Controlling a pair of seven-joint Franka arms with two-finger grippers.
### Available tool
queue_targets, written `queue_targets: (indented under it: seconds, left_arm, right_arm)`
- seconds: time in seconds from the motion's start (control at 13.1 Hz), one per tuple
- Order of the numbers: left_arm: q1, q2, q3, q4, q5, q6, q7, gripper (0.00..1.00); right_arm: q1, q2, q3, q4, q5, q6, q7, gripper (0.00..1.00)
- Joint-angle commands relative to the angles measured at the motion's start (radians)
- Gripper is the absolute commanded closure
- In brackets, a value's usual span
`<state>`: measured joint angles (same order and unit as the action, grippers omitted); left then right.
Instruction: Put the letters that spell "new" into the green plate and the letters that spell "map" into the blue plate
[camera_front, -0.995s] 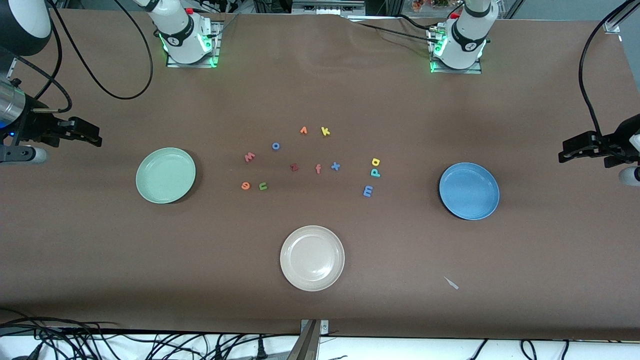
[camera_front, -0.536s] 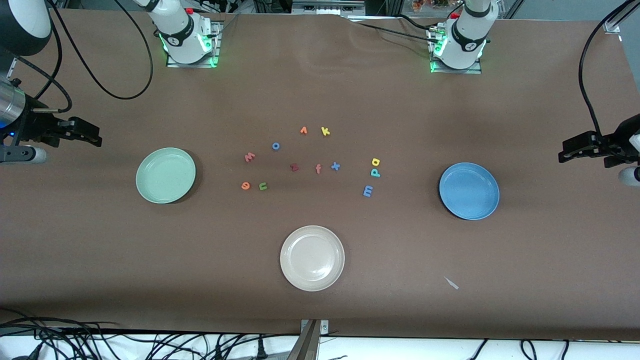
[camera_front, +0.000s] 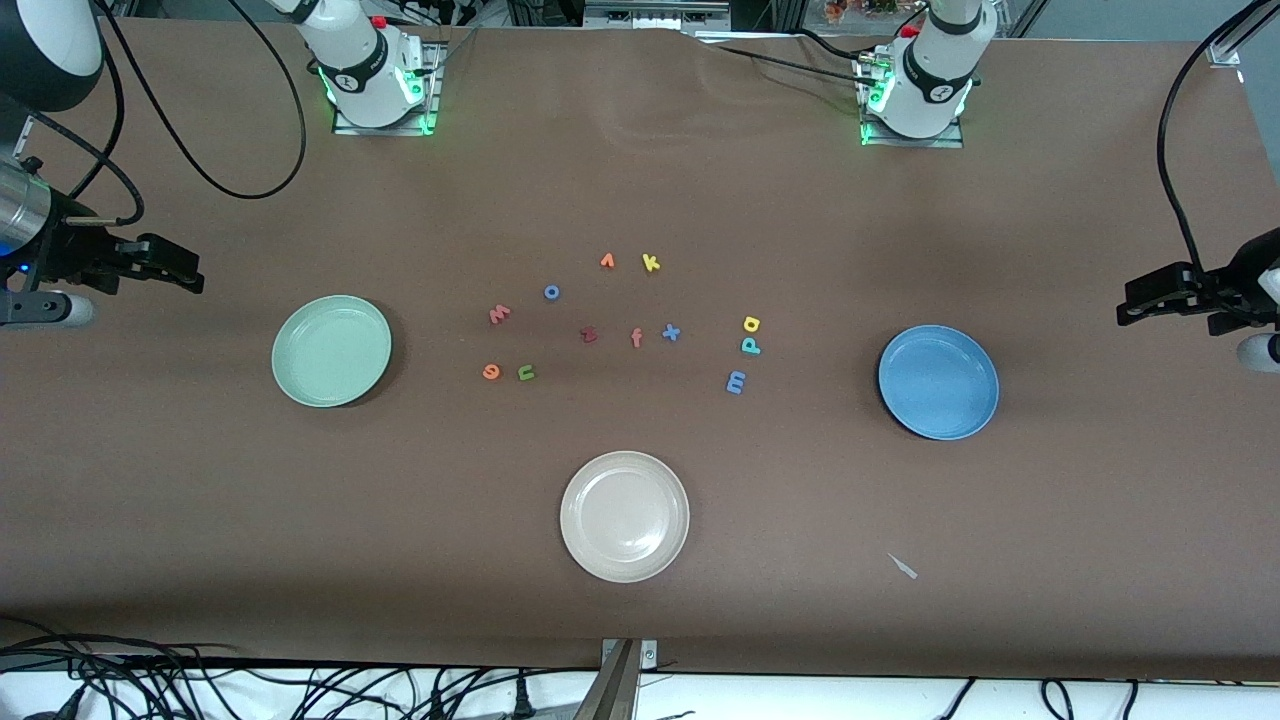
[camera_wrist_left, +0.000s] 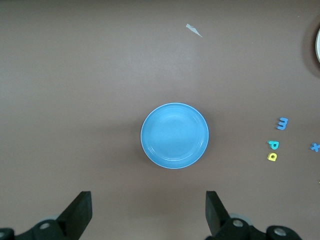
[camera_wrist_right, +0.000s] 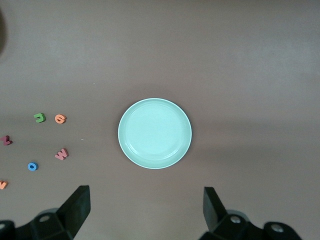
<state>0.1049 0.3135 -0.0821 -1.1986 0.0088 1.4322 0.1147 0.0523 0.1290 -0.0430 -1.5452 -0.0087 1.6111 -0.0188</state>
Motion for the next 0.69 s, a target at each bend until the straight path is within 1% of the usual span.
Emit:
queue_targets:
  seconds: [0.0, 0.61]
  left_arm:
    - [-0.004, -0.007, -0.004, -0.012, 0.014, -0.003, 0.011, 0.00]
    - [-0.005, -0.007, -0.004, -0.012, 0.030, 0.005, 0.022, 0.00]
  right_arm:
    - [-0.005, -0.012, 0.005, -0.009, 0.003, -0.004, -0.013, 0.00]
    - [-0.005, -0.012, 0.005, -0.009, 0.003, -0.004, -0.015, 0.00]
